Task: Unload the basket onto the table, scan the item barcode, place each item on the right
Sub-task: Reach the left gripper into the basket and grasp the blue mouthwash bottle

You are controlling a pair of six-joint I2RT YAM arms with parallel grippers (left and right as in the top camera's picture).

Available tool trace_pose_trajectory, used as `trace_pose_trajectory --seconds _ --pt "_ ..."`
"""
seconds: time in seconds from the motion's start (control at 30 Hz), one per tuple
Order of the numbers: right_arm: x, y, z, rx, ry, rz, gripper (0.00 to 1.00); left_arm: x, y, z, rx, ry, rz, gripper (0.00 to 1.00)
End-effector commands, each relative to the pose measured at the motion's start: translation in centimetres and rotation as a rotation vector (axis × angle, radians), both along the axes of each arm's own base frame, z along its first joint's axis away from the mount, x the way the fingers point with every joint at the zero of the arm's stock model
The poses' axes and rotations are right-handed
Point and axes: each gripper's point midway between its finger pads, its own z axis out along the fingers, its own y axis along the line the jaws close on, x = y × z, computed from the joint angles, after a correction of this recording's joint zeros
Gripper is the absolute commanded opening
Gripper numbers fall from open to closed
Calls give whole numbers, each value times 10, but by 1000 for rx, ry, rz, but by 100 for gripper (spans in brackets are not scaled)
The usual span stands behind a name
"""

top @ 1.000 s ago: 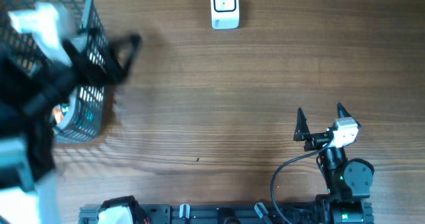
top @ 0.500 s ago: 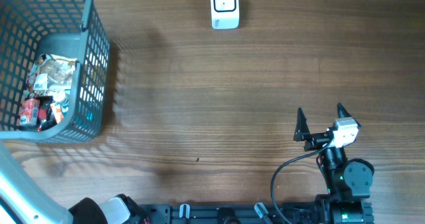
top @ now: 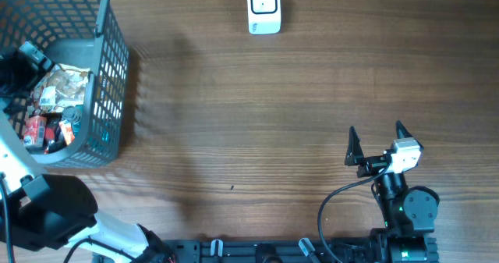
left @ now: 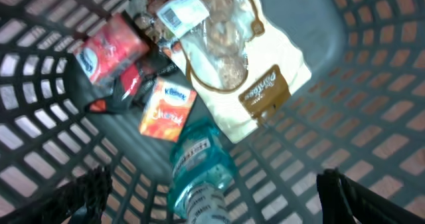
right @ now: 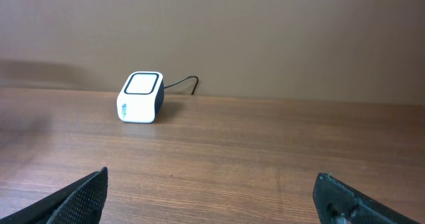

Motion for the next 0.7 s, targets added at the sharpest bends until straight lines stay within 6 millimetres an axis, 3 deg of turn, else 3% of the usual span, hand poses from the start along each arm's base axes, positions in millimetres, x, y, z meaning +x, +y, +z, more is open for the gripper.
trace_pose_trajectory --seconds 0.0,0.13,0.33,0.4,0.57,0.67 --pt "0 -1 2 4 -8 -7 100 -7 -11 -6 -56 40 -28 100" --pt "0 -1 2 5 -8 -7 100 -12 -17 -17 -82 79 -32 100" --pt "0 -1 2 5 -8 -7 100 -21 -27 -72 -137 177 -66 100" --pt "0 -1 2 5 -8 -7 100 -26 -30 -82 -155 203 -65 100" --pt "0 -1 2 4 -8 -7 100 -28 -38 -87 -181 215 -76 85" --pt "0 -1 2 4 -8 -7 100 -27 -43 -89 -209 207 -81 82"
